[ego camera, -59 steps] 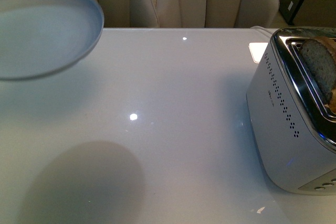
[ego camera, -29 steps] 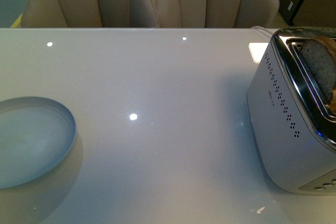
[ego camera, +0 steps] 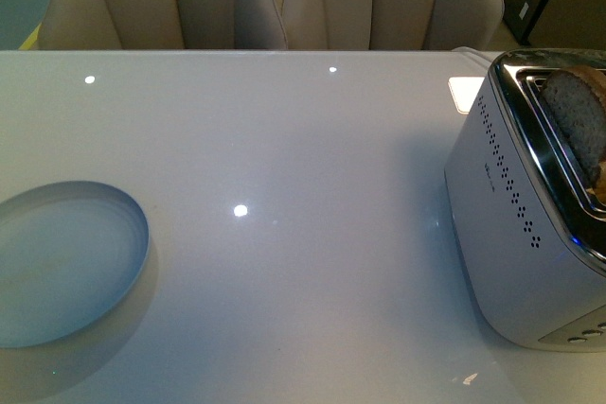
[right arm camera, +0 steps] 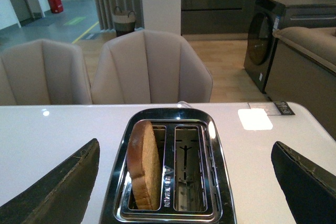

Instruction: Left arm holds plate, right arm toasts bread

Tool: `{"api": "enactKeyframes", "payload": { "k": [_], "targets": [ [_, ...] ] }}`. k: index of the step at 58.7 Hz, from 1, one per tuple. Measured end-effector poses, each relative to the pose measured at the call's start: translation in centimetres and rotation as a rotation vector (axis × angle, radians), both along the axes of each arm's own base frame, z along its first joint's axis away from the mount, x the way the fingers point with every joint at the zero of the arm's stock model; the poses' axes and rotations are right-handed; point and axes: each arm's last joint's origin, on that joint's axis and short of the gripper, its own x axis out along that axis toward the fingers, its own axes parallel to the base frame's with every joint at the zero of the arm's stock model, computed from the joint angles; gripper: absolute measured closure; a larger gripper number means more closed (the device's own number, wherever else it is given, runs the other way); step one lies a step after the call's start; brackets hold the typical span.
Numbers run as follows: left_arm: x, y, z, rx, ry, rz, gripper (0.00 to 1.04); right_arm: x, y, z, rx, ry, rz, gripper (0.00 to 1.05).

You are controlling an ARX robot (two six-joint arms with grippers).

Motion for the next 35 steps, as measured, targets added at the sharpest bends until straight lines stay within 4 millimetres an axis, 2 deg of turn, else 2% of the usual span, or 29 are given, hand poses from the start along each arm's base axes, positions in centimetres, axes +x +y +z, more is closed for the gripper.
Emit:
{"api": "enactKeyframes", "payload": {
  "k": [20, 35],
  "targets": [
    [-0.2, 0.3, -1.3, -0.016, -0.007, 0.045, 1.00, 0.0, 0.0, 0.0, 0.000, 0.000, 0.000, 0.09],
    [-0.3, 0.3, -1.3, -0.032, -0.015, 0.066, 0.61, 0.0, 0.0, 0.0, 0.000, 0.000, 0.000, 0.09]
  ]
}}
